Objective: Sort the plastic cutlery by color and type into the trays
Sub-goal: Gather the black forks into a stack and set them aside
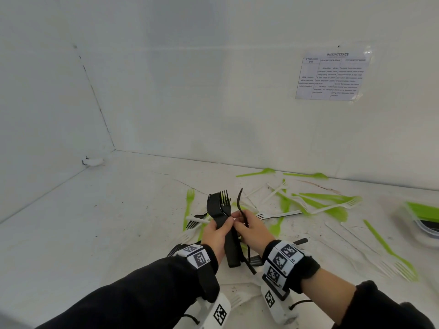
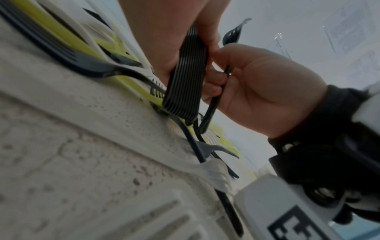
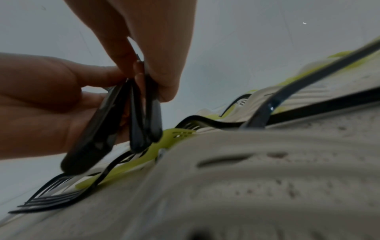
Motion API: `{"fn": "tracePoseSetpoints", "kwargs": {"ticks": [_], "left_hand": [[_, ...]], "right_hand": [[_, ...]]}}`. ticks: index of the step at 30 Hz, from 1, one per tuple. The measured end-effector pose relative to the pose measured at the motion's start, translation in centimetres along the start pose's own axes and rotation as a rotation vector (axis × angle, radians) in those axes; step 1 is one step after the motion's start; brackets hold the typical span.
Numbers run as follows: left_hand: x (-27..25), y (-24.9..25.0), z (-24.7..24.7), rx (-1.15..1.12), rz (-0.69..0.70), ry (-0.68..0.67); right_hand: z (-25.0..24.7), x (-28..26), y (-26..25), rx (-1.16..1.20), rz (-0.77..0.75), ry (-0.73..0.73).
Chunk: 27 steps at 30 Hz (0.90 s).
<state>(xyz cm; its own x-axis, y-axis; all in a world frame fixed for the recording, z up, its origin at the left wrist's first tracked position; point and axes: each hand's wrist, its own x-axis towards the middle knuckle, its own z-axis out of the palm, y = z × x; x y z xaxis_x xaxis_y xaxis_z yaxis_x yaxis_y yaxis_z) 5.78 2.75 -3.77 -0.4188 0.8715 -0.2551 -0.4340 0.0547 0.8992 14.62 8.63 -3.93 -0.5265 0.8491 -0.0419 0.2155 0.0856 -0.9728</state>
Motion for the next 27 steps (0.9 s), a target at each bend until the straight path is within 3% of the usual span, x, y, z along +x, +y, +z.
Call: {"fn": "tracePoseSetpoints", "kwargs": {"ticks": [5, 13, 16, 22, 27], "left_hand": [[-0.1, 0.0, -0.3, -0.01, -0.012, 0.027], [-0.1, -0.4, -0.3, 0.028, 0.011, 0.06], [-0.3, -0.4, -0.2, 0.028, -0.004, 0.045], [0.0, -0.3, -0.1, 0.028, -0.018, 0.106], [-0.1, 0.0, 0.1, 0.06, -0.006, 0.097]], "right_hand": [[-0.2, -0.2, -0.1, -0.043, -0.033, -0.033], [0.1, -0.5, -0.3, -0.054, -0.021, 0.029], [0.0, -0.8, -0.2, -0.169, -0.059, 0.062], [0.3, -0.7, -1.3, -0.111, 0.034, 0.035], [0.8, -0.6, -1.5, -0.213, -0.013, 0.034]]}}
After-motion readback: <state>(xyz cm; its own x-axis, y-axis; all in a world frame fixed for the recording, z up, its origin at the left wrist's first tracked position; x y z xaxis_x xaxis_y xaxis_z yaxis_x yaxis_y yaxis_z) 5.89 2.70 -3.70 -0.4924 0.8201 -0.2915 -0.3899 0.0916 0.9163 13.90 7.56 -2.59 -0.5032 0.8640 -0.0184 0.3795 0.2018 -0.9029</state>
